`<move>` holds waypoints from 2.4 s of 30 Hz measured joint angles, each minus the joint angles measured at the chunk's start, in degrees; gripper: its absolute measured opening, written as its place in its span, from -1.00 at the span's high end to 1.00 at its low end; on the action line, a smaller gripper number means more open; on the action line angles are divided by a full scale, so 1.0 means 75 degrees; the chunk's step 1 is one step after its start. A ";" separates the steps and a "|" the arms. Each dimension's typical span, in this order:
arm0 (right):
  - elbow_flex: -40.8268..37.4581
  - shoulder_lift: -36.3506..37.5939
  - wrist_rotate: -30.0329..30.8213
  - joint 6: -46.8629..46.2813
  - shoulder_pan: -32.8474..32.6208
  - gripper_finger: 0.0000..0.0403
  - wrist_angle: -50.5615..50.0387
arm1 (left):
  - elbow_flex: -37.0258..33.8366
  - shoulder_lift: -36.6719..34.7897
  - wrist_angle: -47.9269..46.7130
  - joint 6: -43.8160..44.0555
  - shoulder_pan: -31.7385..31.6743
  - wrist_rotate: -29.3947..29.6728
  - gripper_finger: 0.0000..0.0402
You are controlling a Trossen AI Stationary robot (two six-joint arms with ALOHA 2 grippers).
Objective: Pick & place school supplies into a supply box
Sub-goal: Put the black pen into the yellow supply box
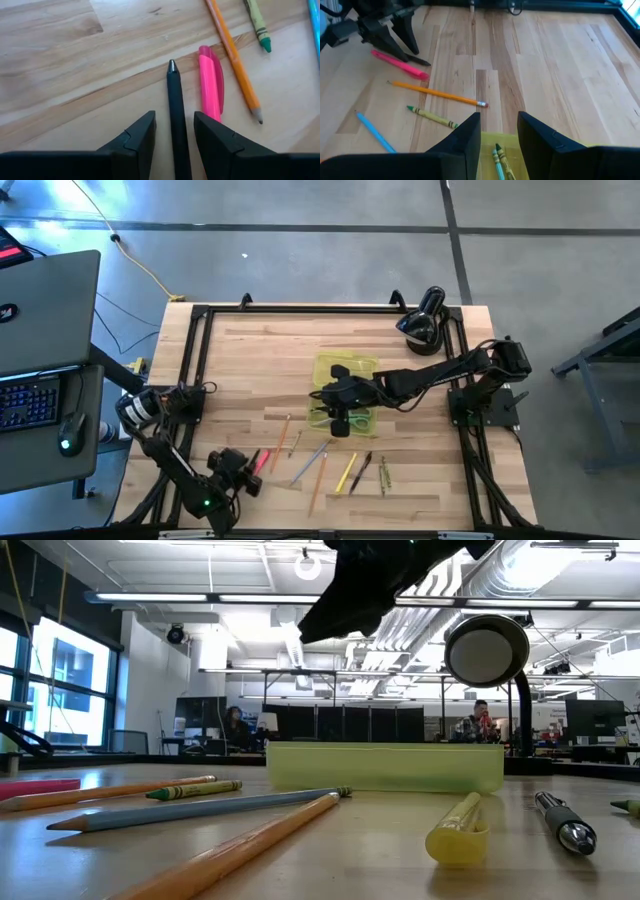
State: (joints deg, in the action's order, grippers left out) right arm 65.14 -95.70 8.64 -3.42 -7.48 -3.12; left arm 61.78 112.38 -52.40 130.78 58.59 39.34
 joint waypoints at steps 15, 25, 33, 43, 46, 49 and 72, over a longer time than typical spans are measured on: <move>0.0000 0.0000 0.0000 -0.0073 0.0001 0.46 0.0599 | 0.0012 0.0629 0.0092 -0.0193 0.0006 0.0342 0.15; 0.0000 0.0000 -0.0068 -0.0082 -0.0006 0.46 0.0570 | 0.0126 0.1163 0.0238 -0.0082 0.0003 0.1286 0.15; 0.0000 0.0000 -0.0026 -0.0082 -0.0006 0.46 0.0569 | 0.0122 0.1252 0.0299 -0.0619 0.0000 0.1501 0.15; 0.0000 0.0000 -0.0026 -0.0082 -0.0006 0.46 0.0569 | 0.0115 0.1259 0.0259 -0.0809 -0.0015 0.1422 0.62; 0.0000 0.0000 -0.0026 -0.0082 -0.0006 0.46 0.0569 | 0.0098 0.1259 0.0220 -0.0929 -0.0015 0.1510 0.84; 0.0000 0.0000 -0.0026 -0.0082 -0.0006 0.46 0.0570 | 0.0136 0.1285 0.0033 -0.0334 -0.0015 0.1707 0.83; 0.0002 0.0000 -0.0030 -0.0085 -0.0006 0.46 0.0659 | 0.2098 -0.0873 -0.1553 -0.3674 -0.2943 0.2822 0.81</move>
State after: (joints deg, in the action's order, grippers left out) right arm 65.16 -95.70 8.42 -4.05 -7.53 1.82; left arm 77.52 105.83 -64.05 103.22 36.51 60.50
